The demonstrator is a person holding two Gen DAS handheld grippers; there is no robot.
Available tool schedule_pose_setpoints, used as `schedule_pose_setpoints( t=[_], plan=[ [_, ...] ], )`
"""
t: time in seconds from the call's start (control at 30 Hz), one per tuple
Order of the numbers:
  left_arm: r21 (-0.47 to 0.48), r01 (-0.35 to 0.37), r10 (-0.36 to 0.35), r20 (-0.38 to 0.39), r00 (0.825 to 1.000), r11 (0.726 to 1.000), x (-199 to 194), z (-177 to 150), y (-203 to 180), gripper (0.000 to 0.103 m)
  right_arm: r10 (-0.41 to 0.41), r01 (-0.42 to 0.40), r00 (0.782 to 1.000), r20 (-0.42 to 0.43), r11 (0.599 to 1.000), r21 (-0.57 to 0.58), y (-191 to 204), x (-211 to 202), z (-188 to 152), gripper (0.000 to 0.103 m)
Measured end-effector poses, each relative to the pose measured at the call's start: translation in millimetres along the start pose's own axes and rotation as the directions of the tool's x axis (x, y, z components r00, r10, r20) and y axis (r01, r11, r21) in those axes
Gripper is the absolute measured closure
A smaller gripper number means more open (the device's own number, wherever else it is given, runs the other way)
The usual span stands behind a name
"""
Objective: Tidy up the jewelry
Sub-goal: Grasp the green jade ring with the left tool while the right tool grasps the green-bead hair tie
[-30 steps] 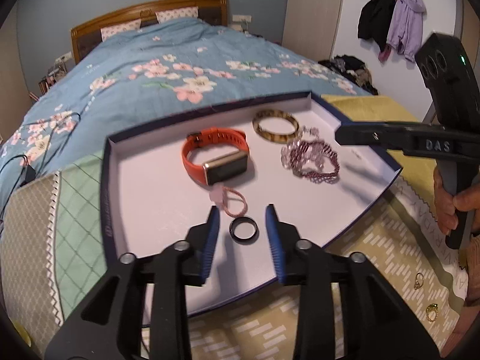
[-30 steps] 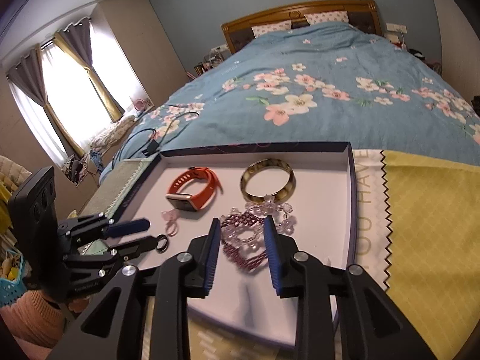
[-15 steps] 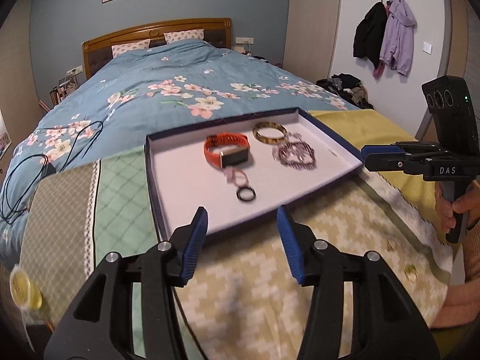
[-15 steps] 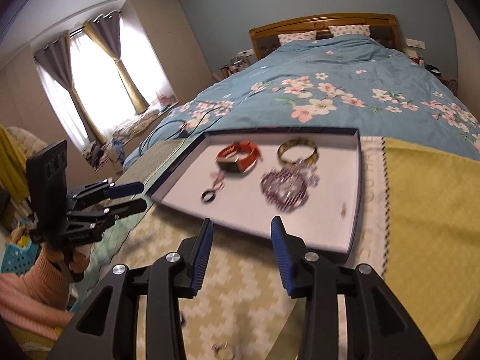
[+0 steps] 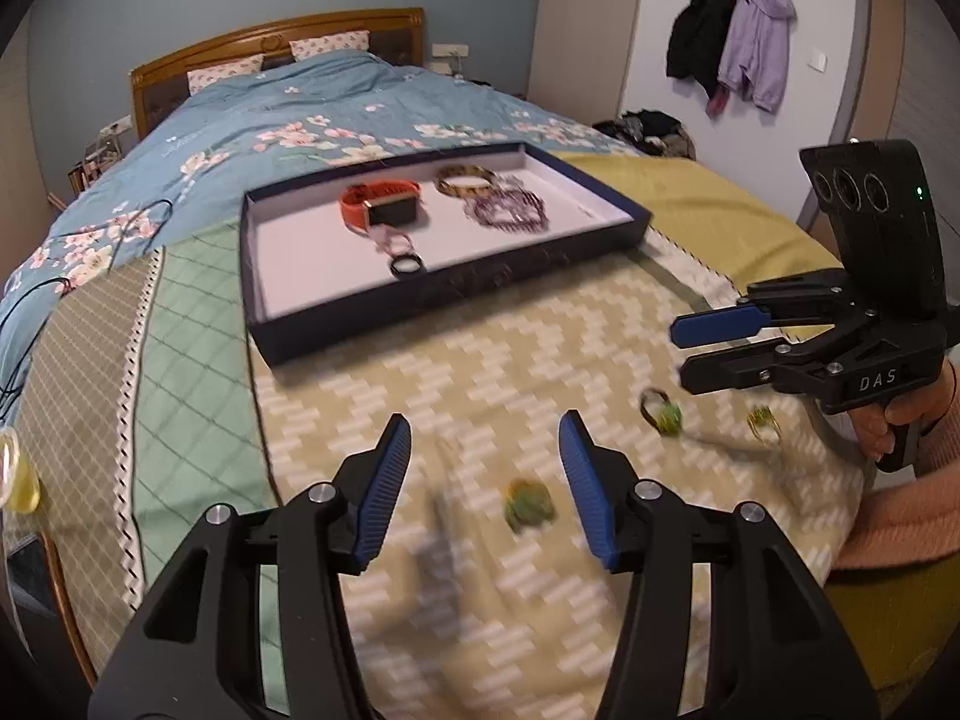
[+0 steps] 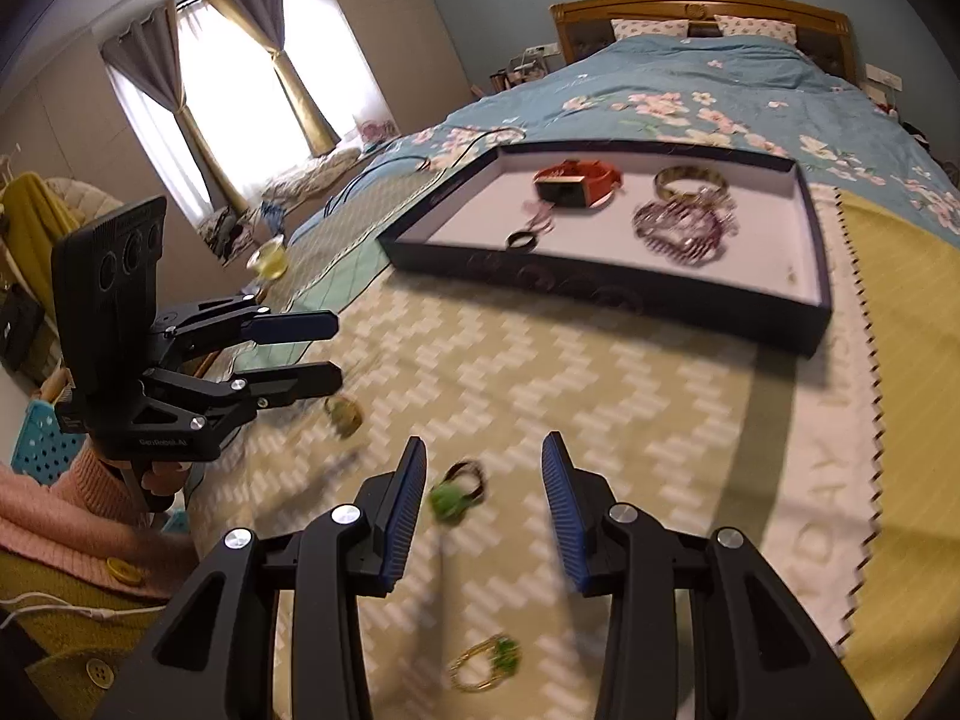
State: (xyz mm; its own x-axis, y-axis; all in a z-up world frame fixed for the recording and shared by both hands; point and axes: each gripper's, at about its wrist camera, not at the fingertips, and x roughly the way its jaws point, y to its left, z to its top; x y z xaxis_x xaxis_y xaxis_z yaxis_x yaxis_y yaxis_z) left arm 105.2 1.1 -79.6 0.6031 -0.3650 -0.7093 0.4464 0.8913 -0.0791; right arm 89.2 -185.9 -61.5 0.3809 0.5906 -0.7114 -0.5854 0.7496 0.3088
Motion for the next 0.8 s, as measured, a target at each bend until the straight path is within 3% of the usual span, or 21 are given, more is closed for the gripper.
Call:
schedule_pose_setpoints(
  t=[0.33, 0.53, 0.7, 0.8],
  plan=[
    [0.01, 0.002, -0.002, -0.063, 0.998, 1.0, 8, -14, -12, 0.052, -0.043, 0.043, 0.999, -0.021, 0.999, -0.009, 14, 10, -12, 0.066],
    [-0.007, 0.011, -0.012, -0.081, 0.997, 1.0, 10, -18, -12, 0.059, -0.096, 0.095, 0.995, -0.018, 0.994, -0.047, 24, 13, -13, 0.068],
    [-0.024, 0.016, -0.018, -0.082, 0.997, 1.0, 11, -18, -11, 0.062, -0.133, 0.132, 0.991, -0.013, 0.99, -0.051, 27, 15, -13, 0.08],
    [-0.032, 0.01, -0.013, -0.081, 0.997, 0.999, 11, -18, -11, 0.069, -0.141, 0.141, 0.99, -0.011, 0.989, -0.051, 27, 16, -13, 0.083]
  ],
)
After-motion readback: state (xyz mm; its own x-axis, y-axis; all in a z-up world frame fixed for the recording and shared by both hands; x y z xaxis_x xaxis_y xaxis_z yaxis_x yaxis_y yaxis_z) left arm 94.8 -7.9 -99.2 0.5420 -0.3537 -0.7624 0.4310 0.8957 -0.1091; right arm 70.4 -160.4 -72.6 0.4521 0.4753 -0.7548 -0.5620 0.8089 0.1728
